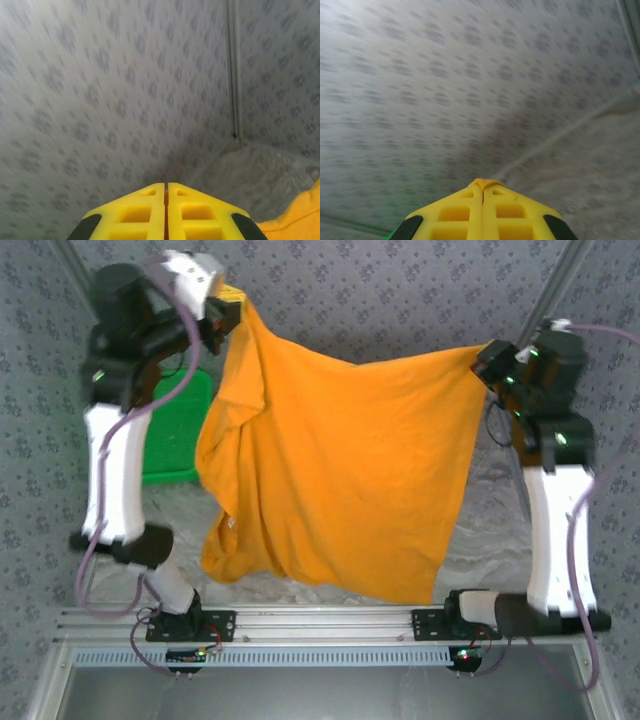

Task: Fold the inside-out t-shirt

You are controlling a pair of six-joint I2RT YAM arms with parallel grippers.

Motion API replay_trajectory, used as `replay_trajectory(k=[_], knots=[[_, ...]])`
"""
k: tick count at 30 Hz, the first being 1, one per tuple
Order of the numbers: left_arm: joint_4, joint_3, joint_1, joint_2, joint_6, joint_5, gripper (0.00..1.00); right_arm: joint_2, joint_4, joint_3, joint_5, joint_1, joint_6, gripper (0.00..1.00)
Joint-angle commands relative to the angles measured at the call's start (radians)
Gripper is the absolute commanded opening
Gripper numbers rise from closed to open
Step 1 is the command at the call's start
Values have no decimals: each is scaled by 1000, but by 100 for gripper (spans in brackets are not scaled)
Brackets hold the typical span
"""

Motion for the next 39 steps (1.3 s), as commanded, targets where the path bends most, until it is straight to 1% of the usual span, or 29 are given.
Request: replay_trajectory(k=[1, 3, 4, 5, 6, 7, 8, 9, 10, 11, 12, 14, 16, 19, 20, 22, 23, 25, 27, 30, 32, 33, 36, 39], knots=[[-159, 107, 29, 273, -37, 86, 0, 114, 51, -91, 90, 20, 40, 0], [-228, 224, 30, 463, -8, 56, 0, 199, 101, -150, 157, 39, 68, 0], [-235, 258, 28, 536, 4, 45, 0, 239, 144, -178, 183, 45, 71, 0], [-225, 279, 28, 608, 6, 32, 7, 294, 170, -195, 198, 44, 91, 0], [-192, 282, 27, 666, -8, 17, 27, 360, 192, -194, 193, 37, 98, 0], [-162, 282, 28, 705, -34, 19, 40, 423, 216, -184, 175, 30, 95, 0], [-117, 277, 34, 735, -89, 32, 57, 494, 228, -159, 157, 21, 95, 4], [-77, 268, 39, 755, -151, 34, 73, 576, 220, -119, 125, 7, 112, 23], [-50, 263, 39, 761, -176, 30, 79, 636, 223, -82, 76, -8, 109, 33], [-26, 251, 36, 756, -183, 8, 80, 696, 224, -43, 24, -20, 109, 38], [-8, 232, 29, 743, -186, -41, 81, 737, 209, -6, -15, -31, 113, 42], [4, 195, 20, 700, -177, -101, 82, 769, 161, 38, -44, -39, 94, 47], [-15, 155, 5, 644, -176, -194, 81, 742, 110, 24, -15, -35, 62, 52], [-76, 51, -34, 538, -185, -326, 79, 637, 78, -107, 4, -29, 46, 56], [-93, -4, -45, 498, -206, -354, 76, 597, 78, -171, -10, -27, 47, 56], [-109, -143, -65, 420, -273, -401, 76, 533, 57, -291, -53, -15, 42, 56], [-98, -245, -77, 373, -313, -419, 76, 509, 53, -343, -78, -9, 31, 56], [-41, -455, -102, 266, -383, -466, 75, 475, 35, -424, -99, 5, 2, 56], [29, -675, -128, 172, -424, -507, 73, 450, 23, -500, -120, 18, -22, 55], [101, -892, -155, 74, -452, -575, 72, 415, -12, -587, -120, 35, -65, 53], [139, -990, -157, 42, -463, -583, 72, 394, -7, -637, -88, 35, -90, 51], [141, -1016, -154, 40, -468, -581, 72, 393, 3, -653, -99, 26, -146, 50], [115, -1023, -146, 70, -473, -598, 70, 417, 17, -648, -138, -6, -178, 47], [107, -1001, -131, 116, -497, -622, 65, 438, 36, -638, -169, 4, -182, 46]])
